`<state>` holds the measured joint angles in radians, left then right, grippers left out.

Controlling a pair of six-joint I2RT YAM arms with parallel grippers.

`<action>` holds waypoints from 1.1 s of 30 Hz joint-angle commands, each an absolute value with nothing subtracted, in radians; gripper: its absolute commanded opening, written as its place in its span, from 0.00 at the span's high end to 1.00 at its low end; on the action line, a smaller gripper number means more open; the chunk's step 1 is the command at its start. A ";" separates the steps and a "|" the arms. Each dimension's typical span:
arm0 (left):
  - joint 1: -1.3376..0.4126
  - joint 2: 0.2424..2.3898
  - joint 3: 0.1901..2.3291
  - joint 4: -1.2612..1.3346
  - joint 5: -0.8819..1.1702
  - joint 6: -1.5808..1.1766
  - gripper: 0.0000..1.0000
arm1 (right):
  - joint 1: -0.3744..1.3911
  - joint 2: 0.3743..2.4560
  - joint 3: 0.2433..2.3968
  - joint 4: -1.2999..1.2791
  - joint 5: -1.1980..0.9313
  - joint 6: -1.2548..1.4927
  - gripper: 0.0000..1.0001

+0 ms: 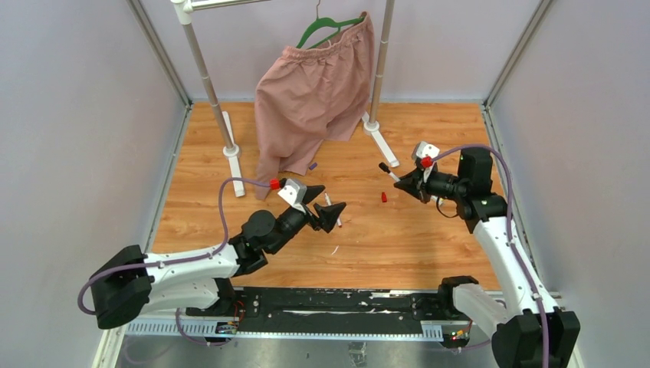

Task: Insert the pens into the pen caps
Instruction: Place the pen at the center of the board.

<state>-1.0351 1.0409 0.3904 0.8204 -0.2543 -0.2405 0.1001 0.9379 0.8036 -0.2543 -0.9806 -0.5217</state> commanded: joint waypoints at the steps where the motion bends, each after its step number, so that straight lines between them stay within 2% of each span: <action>1: -1.017 1.073 0.321 0.885 -0.283 -0.168 0.17 | 0.057 0.947 0.781 -0.321 -0.708 -0.637 1.00; 11: -1.017 1.079 0.235 1.041 -0.235 -0.155 0.15 | 0.009 1.203 0.827 -0.314 -0.458 -0.544 1.00; 22: -1.017 1.080 0.212 1.081 -0.232 -0.161 0.13 | -0.034 1.367 0.862 -0.346 -0.385 -0.529 0.99; 33: -1.017 1.079 0.203 1.098 -0.233 -0.164 0.13 | -0.034 1.459 0.889 -0.377 -0.337 -0.531 0.93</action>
